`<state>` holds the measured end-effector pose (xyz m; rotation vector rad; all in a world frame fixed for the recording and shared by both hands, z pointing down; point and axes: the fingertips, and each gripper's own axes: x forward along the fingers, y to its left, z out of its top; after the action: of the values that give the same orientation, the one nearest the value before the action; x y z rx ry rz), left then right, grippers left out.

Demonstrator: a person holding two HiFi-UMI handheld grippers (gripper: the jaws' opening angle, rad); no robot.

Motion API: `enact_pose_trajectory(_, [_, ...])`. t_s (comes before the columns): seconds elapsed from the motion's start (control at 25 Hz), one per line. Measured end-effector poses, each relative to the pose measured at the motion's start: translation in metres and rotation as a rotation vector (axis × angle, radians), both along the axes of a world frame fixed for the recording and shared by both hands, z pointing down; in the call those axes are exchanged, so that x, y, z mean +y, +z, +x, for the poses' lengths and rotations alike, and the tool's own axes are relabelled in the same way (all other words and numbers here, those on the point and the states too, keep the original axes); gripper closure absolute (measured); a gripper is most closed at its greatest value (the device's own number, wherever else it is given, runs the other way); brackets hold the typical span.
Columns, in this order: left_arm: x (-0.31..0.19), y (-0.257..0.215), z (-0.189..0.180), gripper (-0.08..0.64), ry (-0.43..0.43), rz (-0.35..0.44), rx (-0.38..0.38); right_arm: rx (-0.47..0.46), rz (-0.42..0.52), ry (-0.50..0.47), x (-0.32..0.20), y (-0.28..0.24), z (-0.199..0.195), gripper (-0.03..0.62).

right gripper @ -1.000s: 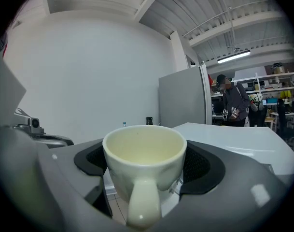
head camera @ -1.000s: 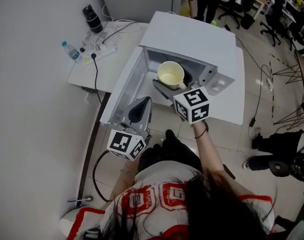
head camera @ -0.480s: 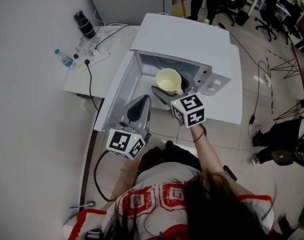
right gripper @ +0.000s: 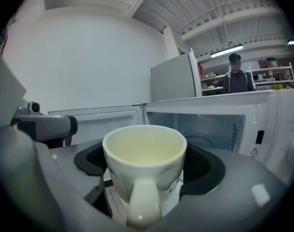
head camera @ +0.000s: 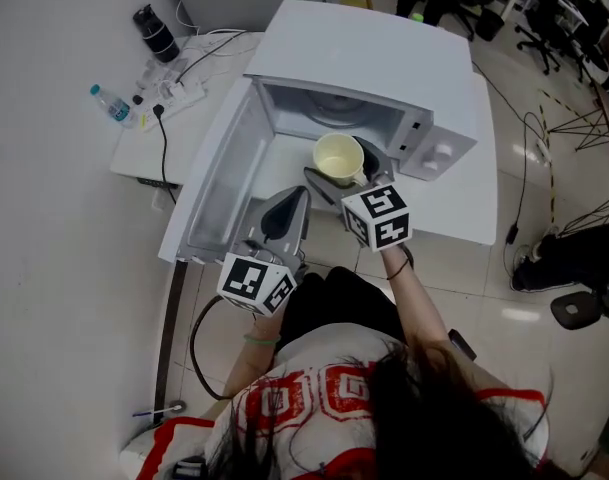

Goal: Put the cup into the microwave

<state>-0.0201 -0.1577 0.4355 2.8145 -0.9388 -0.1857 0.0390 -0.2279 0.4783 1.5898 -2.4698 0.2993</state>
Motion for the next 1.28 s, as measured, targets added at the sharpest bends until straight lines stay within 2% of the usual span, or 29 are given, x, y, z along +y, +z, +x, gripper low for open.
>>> enact_pose_trajectory(0.48, [-0.005, 0.028, 0.017, 0.571, 0.019, 0.009, -0.007, 0.005, 0.014, 0.022, -0.017, 0.035, 0.014, 0.147])
enact_pose_trajectory(1.28, [-0.025, 0.052, 0.033, 0.571, 0.051, 0.037, 0.011, 0.062, 0.099, 0.162, -0.121, 0.062, 0.055, 0.147])
